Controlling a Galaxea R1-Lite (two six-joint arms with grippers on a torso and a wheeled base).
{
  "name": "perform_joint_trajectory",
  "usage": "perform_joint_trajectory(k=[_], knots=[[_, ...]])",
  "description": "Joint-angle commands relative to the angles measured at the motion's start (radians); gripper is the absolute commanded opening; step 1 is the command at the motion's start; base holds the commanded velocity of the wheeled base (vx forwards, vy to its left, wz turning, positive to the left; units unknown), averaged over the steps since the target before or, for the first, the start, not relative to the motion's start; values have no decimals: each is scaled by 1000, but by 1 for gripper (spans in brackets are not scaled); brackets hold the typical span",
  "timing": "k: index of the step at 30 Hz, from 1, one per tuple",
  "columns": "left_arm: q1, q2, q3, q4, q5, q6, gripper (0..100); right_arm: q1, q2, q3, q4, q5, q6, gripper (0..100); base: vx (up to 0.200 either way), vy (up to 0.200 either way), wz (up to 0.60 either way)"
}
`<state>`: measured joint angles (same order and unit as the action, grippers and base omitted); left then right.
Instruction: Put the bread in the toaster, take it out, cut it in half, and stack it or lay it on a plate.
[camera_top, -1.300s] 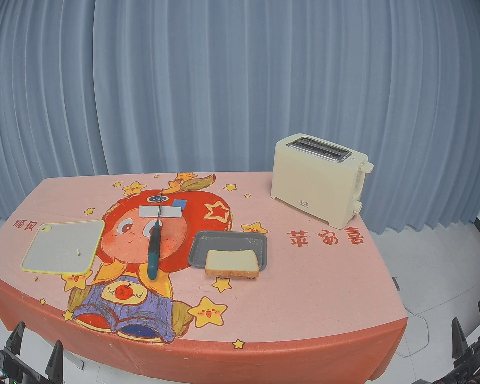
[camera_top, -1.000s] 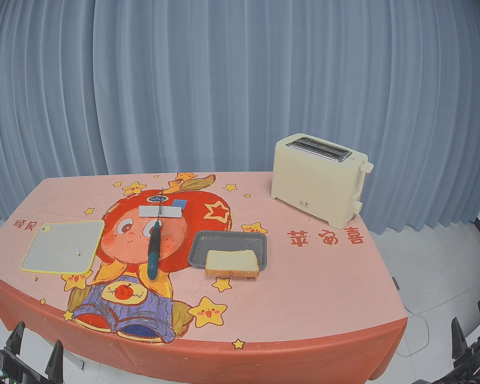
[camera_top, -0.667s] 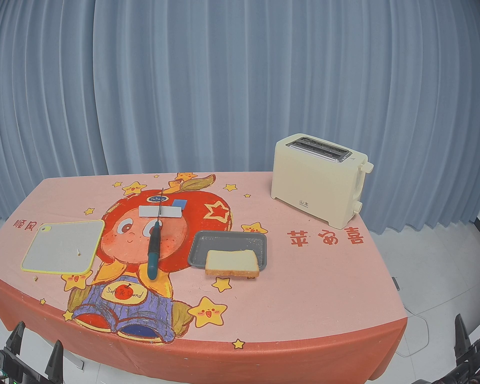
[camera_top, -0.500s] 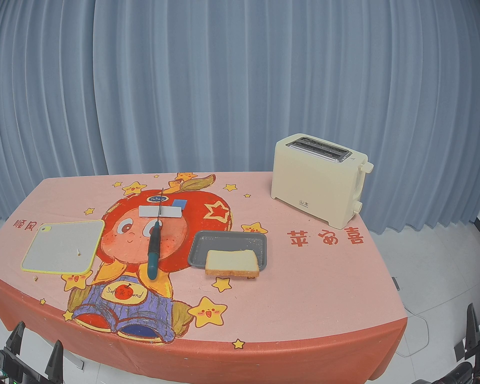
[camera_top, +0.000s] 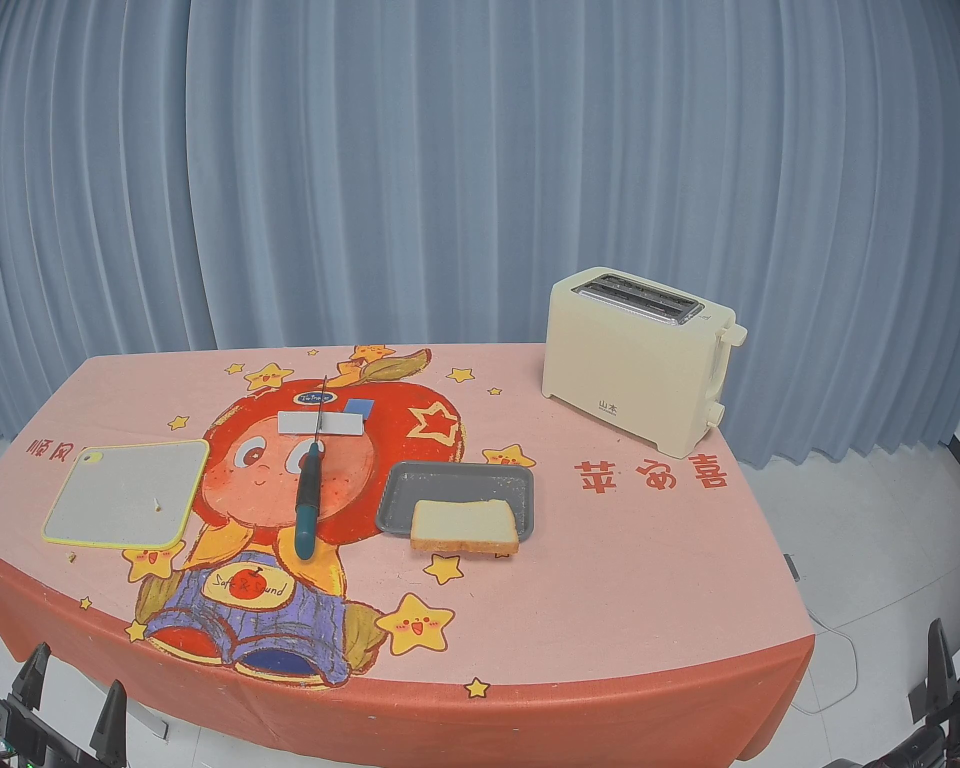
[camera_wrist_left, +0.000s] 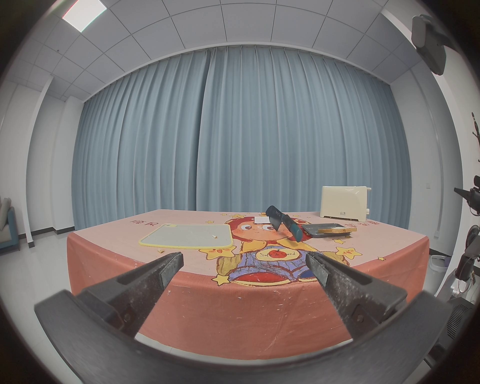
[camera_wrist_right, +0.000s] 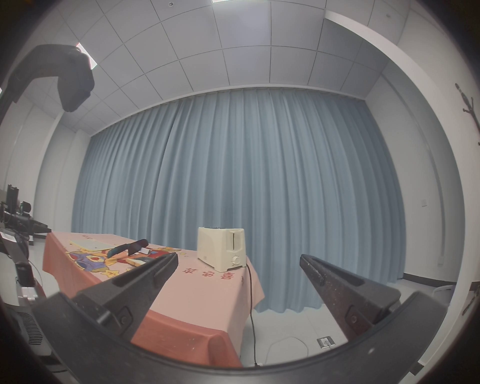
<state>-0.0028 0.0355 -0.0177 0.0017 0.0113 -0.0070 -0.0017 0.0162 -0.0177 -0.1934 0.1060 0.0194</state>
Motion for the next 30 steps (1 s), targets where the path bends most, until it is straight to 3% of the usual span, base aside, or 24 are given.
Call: perform_joint_trajectory(k=[1,6,14,18,24,30], knots=[[0,0,18,0,1,-1,100,0,-10,-10,11,24,2,100,0,0,0],[0,0,18,0,-1,-1,100,-1,-15,-16,17,49,4,100,0,0,0],[0,0,18,0,1,1,100,-3,-7,-79,149,74,4,100,0,0,0],[1,0,18,0,1,-1,100,-11,28,-97,155,123,4,100,0,0,0],[0,0,18,0,1,-1,100,-8,91,-116,146,126,7,100,0,0,0],[0,0,18,0,-1,-1,100,2,165,-157,146,127,45,100,0,0,0]])
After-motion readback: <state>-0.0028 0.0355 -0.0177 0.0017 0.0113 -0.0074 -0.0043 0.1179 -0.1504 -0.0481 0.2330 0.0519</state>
